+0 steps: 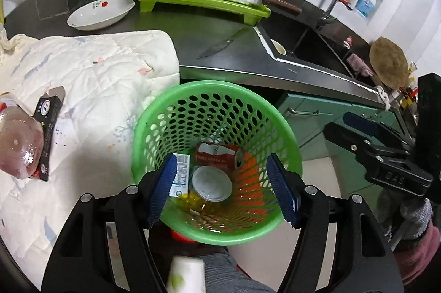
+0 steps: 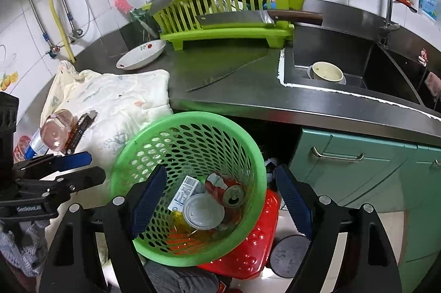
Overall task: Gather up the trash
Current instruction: 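Carry the Coke can and paper cup over the green basket and release both, then move the right tool to the yellow-red drink bottle while the left tool approaches the blue can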
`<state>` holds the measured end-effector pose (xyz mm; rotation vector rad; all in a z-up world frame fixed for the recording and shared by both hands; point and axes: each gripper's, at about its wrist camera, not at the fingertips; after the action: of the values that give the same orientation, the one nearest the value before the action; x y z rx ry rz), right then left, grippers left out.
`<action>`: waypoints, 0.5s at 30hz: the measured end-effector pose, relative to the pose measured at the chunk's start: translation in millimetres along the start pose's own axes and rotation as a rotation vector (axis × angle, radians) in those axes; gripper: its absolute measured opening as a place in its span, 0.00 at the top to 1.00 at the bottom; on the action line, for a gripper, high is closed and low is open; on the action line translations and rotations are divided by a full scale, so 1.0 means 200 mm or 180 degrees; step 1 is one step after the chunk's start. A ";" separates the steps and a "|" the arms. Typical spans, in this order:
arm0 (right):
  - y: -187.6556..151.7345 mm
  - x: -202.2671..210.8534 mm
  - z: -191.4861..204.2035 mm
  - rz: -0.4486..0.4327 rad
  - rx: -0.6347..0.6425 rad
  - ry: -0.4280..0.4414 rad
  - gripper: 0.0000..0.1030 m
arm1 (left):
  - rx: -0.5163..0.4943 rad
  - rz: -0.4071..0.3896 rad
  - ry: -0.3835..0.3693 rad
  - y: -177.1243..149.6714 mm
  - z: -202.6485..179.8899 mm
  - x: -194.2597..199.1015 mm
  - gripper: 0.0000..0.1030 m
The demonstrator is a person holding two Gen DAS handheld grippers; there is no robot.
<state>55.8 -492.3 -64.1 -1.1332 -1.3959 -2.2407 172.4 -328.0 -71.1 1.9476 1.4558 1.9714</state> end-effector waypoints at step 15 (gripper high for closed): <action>-0.04 -0.03 0.15 0.0052 0.0182 0.0150 0.23 | 0.0206 -0.0187 0.0122 -0.09 0.20 0.16 0.35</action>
<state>70.4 -463.6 -66.9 -1.0625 -1.4176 -2.1872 187.4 -275.8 -64.9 1.8781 1.5861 1.9721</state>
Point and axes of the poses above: each gripper's, at about its wrist camera, not at the fingertips, and x roughly against the way its jaws point, z to its left, y to its top, and after that the axes turned 6 degrees about -x, right-handed
